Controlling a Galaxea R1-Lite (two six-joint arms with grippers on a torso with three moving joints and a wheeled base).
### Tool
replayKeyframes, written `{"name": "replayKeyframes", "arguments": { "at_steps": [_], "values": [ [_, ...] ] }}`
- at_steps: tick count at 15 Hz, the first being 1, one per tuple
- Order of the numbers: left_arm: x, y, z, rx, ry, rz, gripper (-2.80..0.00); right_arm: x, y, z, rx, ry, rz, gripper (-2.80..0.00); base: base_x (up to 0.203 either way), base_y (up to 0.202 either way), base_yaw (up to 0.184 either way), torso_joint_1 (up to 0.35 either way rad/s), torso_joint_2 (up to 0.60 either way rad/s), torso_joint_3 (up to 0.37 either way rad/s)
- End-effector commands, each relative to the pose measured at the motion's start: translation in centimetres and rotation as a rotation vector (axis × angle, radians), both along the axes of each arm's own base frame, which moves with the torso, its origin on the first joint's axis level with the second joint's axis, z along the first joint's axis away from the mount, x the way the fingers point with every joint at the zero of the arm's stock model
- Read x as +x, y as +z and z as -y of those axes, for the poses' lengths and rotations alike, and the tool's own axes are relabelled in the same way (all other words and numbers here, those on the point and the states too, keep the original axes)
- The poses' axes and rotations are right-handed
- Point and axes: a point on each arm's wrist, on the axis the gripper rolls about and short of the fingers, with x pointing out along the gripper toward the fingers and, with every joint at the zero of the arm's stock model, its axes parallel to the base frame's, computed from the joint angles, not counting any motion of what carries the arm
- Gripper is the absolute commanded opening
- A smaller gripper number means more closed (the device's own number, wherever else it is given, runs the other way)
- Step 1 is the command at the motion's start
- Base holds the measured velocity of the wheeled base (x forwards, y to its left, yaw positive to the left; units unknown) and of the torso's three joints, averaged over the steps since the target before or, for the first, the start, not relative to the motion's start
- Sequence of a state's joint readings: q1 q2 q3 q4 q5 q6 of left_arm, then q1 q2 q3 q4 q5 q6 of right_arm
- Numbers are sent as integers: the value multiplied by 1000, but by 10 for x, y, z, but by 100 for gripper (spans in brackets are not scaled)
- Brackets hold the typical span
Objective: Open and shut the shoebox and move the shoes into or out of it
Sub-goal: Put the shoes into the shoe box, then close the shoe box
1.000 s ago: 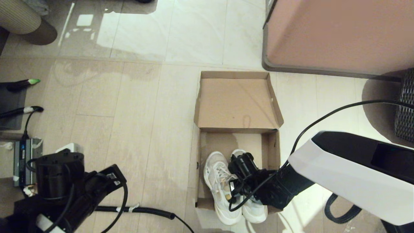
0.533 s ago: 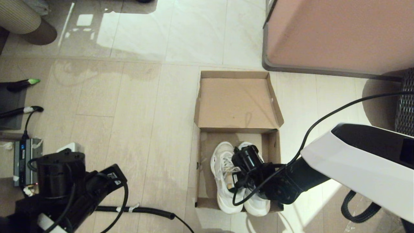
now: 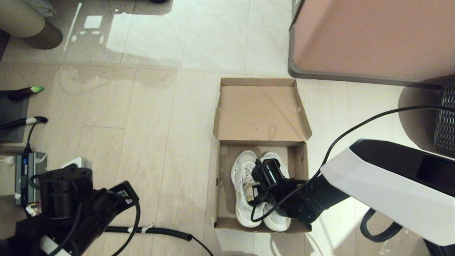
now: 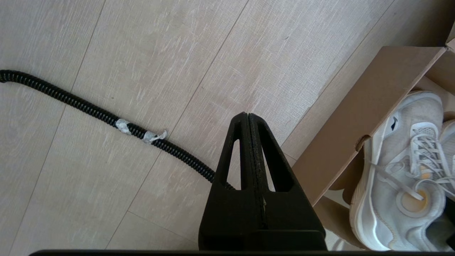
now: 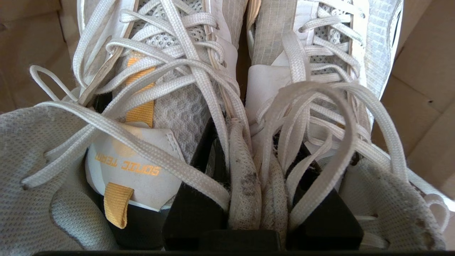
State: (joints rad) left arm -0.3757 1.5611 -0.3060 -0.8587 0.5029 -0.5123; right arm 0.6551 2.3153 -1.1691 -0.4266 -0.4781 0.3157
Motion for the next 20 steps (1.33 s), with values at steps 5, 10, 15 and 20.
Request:
{"name": "replayKeyframes", "arguments": {
  "at_steps": [5,10,15,20],
  "values": [
    [1,0,0,-3,4,4,-280,25,6,5,40,-54,53,-280,0,0,0,0,0,0],
    [0,0,0,-2,4,3,-280,33,-3,12,19,-80,44,0,0,0,0,0,0,0],
    [3,0,2,-1,-6,2,-280,33,7,12,39,-86,62,0,0,0,0,0,0,0],
    [41,16,37,-30,-76,73,-280,18,71,36,112,-112,149,0,0,0,0,0,0,0]
  ]
}}
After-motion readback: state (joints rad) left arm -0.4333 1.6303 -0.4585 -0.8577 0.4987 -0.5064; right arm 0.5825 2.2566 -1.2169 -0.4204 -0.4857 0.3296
